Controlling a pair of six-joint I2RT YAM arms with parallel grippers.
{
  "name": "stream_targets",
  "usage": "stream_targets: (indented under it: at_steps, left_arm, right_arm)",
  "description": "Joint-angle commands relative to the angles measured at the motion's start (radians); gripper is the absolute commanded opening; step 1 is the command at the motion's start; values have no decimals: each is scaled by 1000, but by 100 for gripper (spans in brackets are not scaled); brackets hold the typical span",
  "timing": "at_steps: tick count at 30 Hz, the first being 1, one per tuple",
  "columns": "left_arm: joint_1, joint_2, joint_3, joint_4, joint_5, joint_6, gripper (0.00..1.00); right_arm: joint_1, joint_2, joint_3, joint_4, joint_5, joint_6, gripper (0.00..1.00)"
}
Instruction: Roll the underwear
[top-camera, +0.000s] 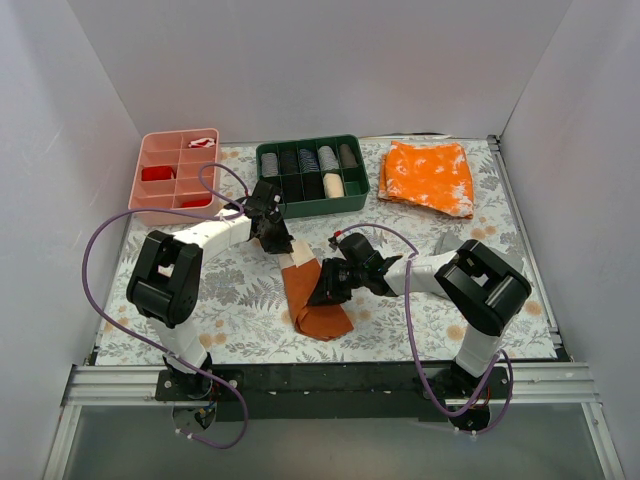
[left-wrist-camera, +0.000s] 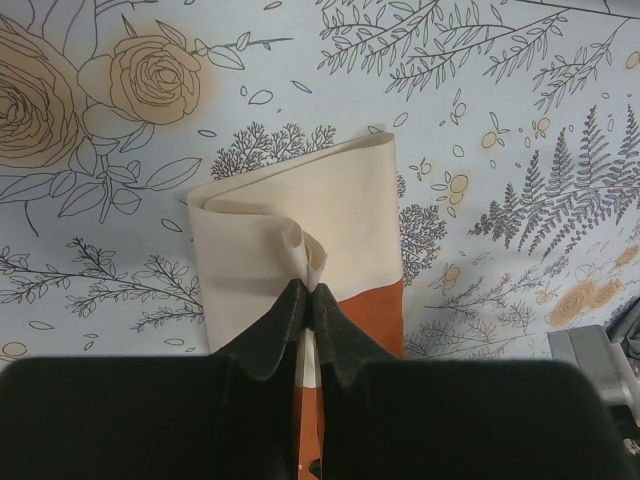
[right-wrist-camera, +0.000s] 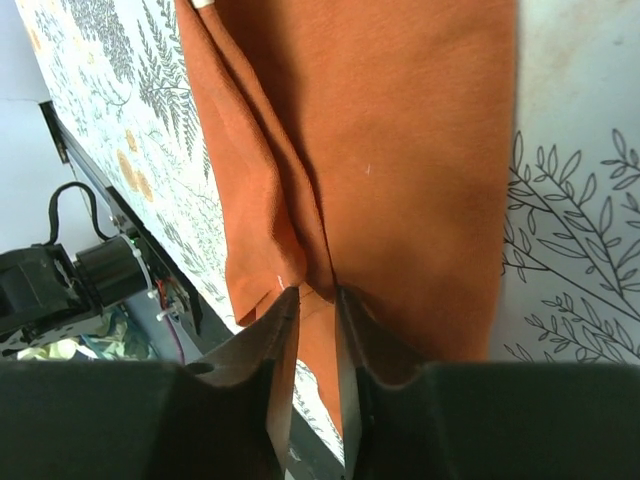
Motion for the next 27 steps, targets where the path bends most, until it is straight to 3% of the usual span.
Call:
stream_targets:
  at_steps: [1,3,18,20,27]
  left_arm:
    - [-1,-7,5,8,-2,6,0]
    - [-1,-6,7,10,0,5,0]
    - [-1,-1,12,18,14,6,0]
    - [-1,-1,12,21,17,6,0]
    - [-1,-6,10,22,15,8,0]
  right_arm:
    - [0,-2,16,43,-13,1,32]
    - [0,-4,15,46,-10,6,39]
    - [15,-23,-2,117,-13,66,41]
    - [15,-17,1,112,-18,67,46]
    - [25,-10,19,59,0,55,48]
